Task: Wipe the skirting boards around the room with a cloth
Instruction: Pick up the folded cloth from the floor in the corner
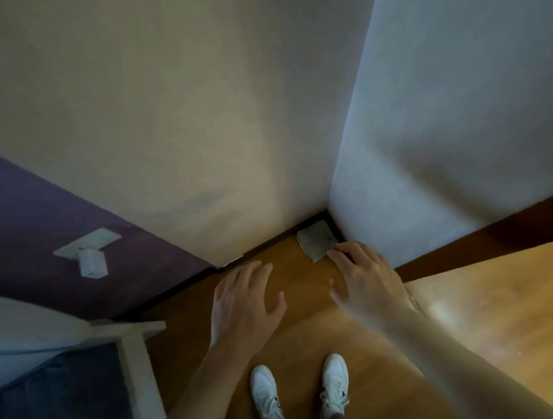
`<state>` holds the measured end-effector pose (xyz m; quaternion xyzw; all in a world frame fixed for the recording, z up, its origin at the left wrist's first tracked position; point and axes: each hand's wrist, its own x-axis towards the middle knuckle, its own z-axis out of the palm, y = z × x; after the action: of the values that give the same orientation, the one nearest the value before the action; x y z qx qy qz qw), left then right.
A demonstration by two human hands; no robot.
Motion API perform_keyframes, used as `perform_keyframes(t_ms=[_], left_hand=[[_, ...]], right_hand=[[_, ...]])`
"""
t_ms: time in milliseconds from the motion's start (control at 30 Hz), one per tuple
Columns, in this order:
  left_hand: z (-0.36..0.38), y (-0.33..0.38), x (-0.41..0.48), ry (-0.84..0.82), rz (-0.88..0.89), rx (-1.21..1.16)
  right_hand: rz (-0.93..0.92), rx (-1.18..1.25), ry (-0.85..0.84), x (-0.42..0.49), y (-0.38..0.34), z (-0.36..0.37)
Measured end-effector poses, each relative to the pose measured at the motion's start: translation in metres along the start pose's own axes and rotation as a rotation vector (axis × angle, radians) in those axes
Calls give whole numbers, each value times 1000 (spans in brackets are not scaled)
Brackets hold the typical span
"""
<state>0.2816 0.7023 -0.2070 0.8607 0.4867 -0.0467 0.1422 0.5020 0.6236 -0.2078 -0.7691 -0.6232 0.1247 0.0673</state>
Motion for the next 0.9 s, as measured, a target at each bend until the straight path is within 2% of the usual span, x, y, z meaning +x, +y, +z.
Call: perform_keyframes(t_ms=[167,400,633,767,900], left_hand=[[98,-30,46,-77,77,-9],[289,-61,116,-187,175,-18],[480,-74,204,-179,263,-80],[559,-85,260,-171,388,42],[618,-103,308,-196,581,245]], right_hand=[[63,1,-58,16,31,113],[100,-13,-130,44,82,308],[156,-63,-223,98,158,508],[169,-41,-212,144,199,600],[73,-87,-165,188,230,667]])
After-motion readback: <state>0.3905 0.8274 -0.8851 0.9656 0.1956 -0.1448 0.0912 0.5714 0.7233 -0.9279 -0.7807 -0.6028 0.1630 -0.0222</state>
